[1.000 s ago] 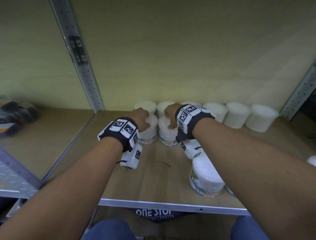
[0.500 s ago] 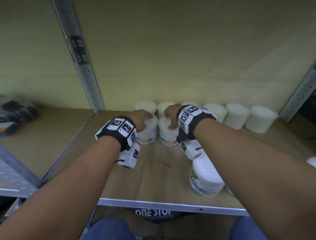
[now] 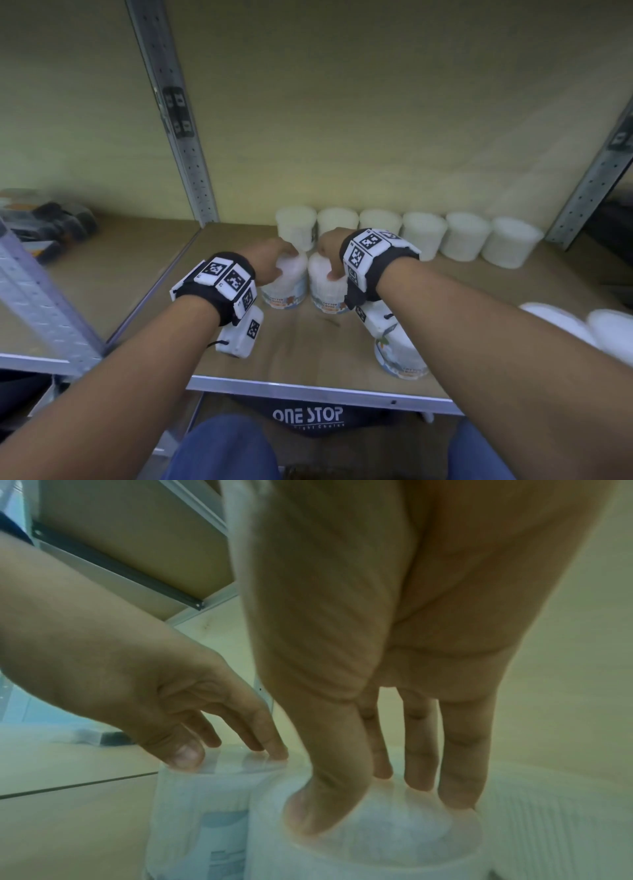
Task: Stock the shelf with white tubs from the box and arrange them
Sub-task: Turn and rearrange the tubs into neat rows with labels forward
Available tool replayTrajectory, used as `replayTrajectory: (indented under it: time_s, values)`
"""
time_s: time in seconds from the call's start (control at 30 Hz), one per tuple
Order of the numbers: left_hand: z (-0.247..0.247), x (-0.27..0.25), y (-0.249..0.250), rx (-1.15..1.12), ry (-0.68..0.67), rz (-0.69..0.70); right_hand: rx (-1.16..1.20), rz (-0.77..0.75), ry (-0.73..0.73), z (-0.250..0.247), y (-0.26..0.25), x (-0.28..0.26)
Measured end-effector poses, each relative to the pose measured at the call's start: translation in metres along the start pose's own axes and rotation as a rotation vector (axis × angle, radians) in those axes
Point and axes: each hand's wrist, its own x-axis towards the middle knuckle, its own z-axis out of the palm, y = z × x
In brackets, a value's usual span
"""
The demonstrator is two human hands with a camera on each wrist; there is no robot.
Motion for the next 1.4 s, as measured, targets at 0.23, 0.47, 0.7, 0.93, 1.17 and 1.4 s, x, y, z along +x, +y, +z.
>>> replayTrajectory:
  time_s: [0.23, 0.47, 0.7, 0.93, 1.17, 1.4]
  values:
    - [0.007, -0.040, -0.004, -0.030, -0.032, -0.004, -0.017, -0.115, -0.173, 0.092, 0.015, 0.129]
    - [0.013, -0.080, 0.001, -0.057, -0.056, 0.028, -0.093, -0.096, -0.111, 0.052, -0.015, -0.016]
    - [0.014, -0.101, 0.014, -0.036, -0.046, 0.063, -0.013, -0.119, -0.066, 0.034, -0.013, -0.089]
    - [0.015, -0.104, 0.021, -0.058, -0.048, 0.078, 0.051, -0.120, -0.060, 0.037, -0.003, -0.100]
    - [0.018, -0.101, 0.018, -0.082, -0.043, 0.081, 0.117, -0.129, -0.031, 0.042, 0.004, -0.101]
    - [0.014, -0.100, 0.018, -0.081, -0.082, 0.094, 0.174, -0.145, -0.016, 0.045, 0.009, -0.098]
